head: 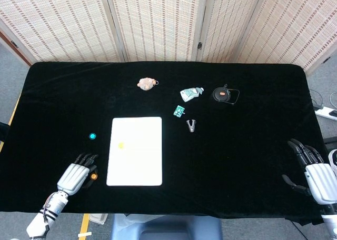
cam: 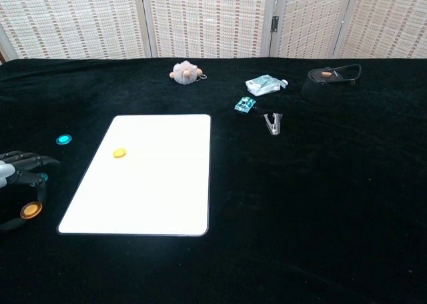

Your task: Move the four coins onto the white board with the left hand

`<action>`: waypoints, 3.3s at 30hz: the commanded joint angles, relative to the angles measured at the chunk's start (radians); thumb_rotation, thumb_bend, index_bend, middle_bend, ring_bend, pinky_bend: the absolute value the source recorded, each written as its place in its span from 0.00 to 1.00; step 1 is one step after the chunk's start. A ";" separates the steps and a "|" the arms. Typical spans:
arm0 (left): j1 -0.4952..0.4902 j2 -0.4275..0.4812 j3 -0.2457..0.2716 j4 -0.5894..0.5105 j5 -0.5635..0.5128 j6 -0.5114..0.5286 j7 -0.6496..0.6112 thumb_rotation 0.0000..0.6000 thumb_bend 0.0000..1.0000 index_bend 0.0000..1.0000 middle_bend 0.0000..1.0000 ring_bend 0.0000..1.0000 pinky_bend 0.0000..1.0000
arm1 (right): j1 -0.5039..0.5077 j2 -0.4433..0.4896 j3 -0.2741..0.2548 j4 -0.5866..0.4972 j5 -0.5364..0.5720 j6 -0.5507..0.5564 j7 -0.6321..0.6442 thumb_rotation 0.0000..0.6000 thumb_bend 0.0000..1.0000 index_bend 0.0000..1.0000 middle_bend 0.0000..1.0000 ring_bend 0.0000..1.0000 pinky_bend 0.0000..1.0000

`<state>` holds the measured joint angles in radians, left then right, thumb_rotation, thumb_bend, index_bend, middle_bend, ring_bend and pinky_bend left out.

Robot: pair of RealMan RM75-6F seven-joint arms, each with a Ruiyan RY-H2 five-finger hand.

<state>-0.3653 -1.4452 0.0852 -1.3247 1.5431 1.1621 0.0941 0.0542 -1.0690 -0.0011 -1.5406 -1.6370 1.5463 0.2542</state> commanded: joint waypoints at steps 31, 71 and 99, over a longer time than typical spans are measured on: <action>-0.355 -0.099 -0.263 -0.016 -0.270 -0.331 0.142 1.00 0.46 0.48 0.11 0.02 0.00 | -0.016 0.002 -0.002 0.010 0.023 0.001 0.011 1.00 0.30 0.01 0.10 0.17 0.13; -0.389 -0.136 -0.246 0.006 -0.376 -0.304 0.138 1.00 0.46 0.32 0.10 0.00 0.00 | -0.022 0.005 0.003 0.008 0.027 0.002 0.010 1.00 0.30 0.01 0.10 0.17 0.13; -0.279 -0.143 -0.225 0.322 -0.427 -0.353 -0.081 1.00 0.46 0.38 0.10 0.00 0.00 | -0.015 0.008 0.003 -0.017 0.020 -0.007 -0.020 1.00 0.30 0.01 0.10 0.17 0.13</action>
<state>-0.6448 -1.5845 -0.1384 -1.0075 1.1128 0.8085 0.0157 0.0387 -1.0612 0.0014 -1.5581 -1.6168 1.5393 0.2342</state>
